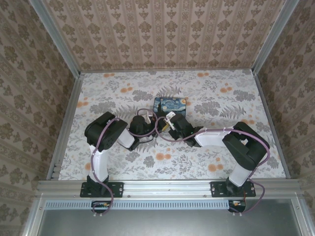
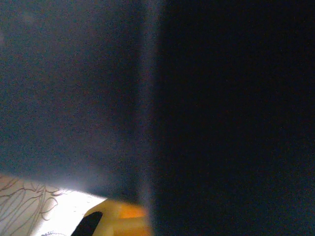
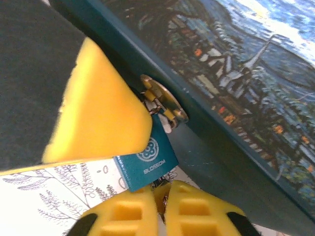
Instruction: Unlock the padlock with the key
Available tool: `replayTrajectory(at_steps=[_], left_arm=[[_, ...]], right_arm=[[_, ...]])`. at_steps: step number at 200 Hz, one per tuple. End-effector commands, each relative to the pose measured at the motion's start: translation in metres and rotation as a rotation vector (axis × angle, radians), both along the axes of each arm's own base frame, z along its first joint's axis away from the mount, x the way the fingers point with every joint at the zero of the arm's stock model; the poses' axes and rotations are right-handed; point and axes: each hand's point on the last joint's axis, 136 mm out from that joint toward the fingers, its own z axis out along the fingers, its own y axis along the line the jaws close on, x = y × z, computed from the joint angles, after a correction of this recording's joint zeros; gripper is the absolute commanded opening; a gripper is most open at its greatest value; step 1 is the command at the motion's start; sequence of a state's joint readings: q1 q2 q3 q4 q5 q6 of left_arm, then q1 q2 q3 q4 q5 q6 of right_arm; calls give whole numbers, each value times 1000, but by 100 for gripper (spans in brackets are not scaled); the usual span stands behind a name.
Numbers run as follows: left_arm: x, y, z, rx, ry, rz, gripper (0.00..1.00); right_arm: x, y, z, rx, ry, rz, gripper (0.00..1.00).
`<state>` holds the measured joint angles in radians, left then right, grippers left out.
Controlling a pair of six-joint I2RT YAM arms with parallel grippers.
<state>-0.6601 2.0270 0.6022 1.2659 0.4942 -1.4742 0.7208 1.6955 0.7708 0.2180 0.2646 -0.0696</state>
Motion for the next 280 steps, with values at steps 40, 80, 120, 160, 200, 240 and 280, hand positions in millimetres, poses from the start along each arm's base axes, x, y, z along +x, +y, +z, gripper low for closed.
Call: replayTrajectory(at_steps=[40, 80, 120, 160, 200, 240, 280], left_arm=[[-7, 0, -1, -13, 3, -25, 0], [-6, 1, -1, -12, 3, -24, 0], [-7, 2, -2, -10, 5, -24, 0], [-7, 4, -2, -9, 7, -23, 0], [-8, 4, 0, -13, 4, -28, 0], [-10, 4, 4, -21, 2, -47, 0], [-18, 4, -2, -16, 20, -86, 0]], right_arm=[[-7, 25, 35, 392, 164, 73, 0], [-10, 27, 47, 606, 267, 69, 0], [-10, 25, 46, 670, 304, 46, 13], [-11, 4, 52, 699, 282, -21, 44], [-14, -5, 54, 767, 301, -80, 50], [-13, -4, 39, 820, 338, -124, 50], [-2, 1, 29, 859, 368, -161, 50]])
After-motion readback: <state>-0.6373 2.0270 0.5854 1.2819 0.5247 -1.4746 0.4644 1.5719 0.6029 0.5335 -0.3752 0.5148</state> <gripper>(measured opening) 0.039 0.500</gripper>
